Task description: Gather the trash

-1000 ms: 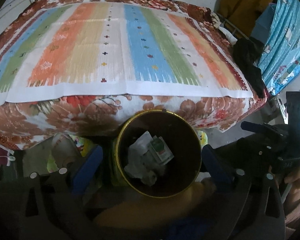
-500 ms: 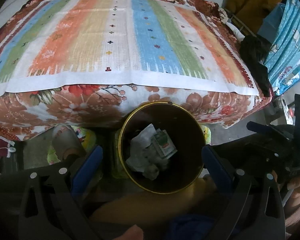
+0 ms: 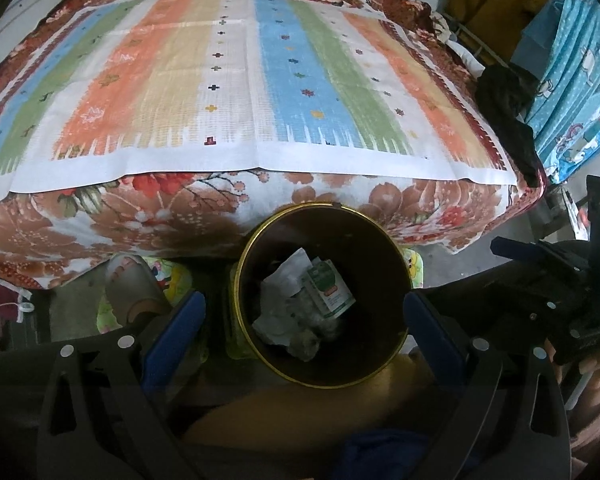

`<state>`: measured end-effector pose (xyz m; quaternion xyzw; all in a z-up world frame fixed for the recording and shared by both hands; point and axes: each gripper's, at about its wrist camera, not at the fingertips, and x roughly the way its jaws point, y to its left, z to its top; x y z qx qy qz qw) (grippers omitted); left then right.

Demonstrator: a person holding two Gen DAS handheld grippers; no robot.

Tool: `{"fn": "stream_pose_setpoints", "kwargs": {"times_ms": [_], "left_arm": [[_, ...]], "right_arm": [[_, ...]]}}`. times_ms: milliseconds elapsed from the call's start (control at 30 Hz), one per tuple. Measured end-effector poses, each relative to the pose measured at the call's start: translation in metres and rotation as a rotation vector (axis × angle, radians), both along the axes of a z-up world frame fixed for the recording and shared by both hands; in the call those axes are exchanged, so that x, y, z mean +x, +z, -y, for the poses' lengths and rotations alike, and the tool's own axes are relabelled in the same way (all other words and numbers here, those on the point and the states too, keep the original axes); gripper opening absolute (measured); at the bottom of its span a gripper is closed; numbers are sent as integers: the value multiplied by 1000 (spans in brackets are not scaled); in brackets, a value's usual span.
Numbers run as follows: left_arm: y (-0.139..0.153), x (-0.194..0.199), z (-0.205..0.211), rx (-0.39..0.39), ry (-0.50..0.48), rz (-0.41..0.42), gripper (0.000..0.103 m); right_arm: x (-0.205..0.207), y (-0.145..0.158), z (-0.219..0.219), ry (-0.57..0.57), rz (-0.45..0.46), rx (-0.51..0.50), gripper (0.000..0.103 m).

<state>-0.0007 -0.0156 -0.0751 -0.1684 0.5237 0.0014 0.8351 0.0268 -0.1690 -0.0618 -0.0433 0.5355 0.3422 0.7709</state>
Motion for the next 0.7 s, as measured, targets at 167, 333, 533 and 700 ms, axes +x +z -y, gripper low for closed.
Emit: {"fn": "stream_pose_setpoints", "kwargs": {"times_ms": [167,333,533,700], "left_arm": [[0,0,0,-4,3,6,97],[0,0,0,-3,3,5,97],[0,0,1,0,3,6,97],[0,0,0,-2,4,5,97]], "right_arm": [[3,-1,1,-3,-18,3,94],[3,0,1,-4,-26,9,94],[1,-1,-3,14,-15,-6,94],[3,-1,-3,10,-24,-3,94]]}}
